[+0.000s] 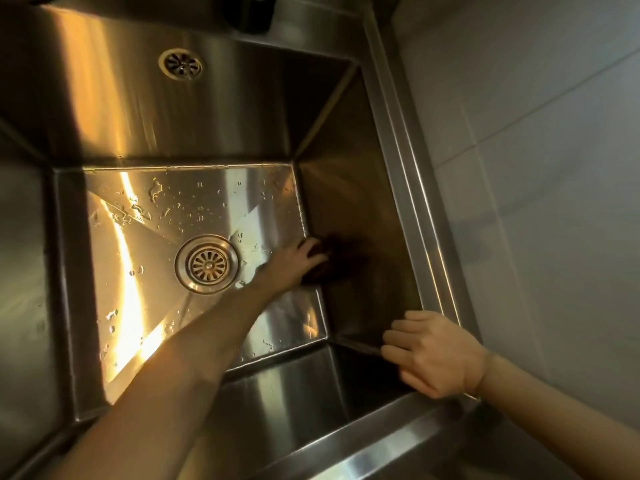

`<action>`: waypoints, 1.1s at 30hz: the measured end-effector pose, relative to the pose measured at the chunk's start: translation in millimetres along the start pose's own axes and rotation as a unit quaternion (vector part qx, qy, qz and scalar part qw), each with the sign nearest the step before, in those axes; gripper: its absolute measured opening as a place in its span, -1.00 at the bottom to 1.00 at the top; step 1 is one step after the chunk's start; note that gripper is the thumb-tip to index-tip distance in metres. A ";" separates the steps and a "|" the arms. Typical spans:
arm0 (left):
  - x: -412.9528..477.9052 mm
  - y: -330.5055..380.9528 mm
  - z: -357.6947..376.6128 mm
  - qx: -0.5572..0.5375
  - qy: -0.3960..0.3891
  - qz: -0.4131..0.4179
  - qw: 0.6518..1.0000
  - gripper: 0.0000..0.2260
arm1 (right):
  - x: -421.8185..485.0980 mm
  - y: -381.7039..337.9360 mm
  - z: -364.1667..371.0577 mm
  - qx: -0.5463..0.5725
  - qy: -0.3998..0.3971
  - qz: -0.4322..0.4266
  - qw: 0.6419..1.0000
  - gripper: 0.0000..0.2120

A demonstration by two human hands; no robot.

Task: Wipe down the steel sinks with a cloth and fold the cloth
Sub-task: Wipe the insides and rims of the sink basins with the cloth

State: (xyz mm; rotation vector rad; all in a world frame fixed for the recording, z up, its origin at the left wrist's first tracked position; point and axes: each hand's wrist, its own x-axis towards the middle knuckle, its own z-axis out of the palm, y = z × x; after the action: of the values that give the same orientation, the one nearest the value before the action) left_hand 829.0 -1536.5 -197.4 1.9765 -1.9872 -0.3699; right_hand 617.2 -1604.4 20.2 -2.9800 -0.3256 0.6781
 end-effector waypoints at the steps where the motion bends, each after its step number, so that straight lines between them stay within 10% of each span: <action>1: 7.4 -4.9 -14.3 -0.021 0.058 0.001 0.998 -0.44 | 0.3 0.3 -0.3 -0.001 0.002 -0.001 1.000 -0.80; 7: 38.9 7.3 -58.2 -0.125 0.277 -0.008 0.953 -0.38 | 1.3 0.8 -1.1 0.001 -0.010 -0.010 1.000 -0.84; 19: -2.4 9.3 29.4 -0.083 -0.055 -0.052 0.994 -0.58 | 0.8 1.9 -0.3 0.003 -0.005 -0.012 1.000 -0.84; 24: -43.7 44.1 58.9 -0.005 -0.141 0.220 0.965 -0.66 | 2.1 0.7 -2.5 -0.001 -0.022 -0.011 1.000 -0.85; 28: -33.9 32.0 62.6 0.079 -0.116 0.280 0.950 -0.67 | 2.6 0.4 -4.2 -0.014 -0.016 -0.016 1.000 -0.86; 33: 10.3 -27.6 32.1 0.070 -0.058 0.005 0.996 -0.63 | 19.2 9.2 -6.9 -0.007 -0.003 -0.052 0.999 -0.84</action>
State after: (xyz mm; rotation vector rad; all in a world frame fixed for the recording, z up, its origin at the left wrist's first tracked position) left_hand 841.6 -1548.3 -237.4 2.0721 -2.1465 -0.3596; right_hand 638.8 -1609.3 17.3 -2.9504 -0.4829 0.6755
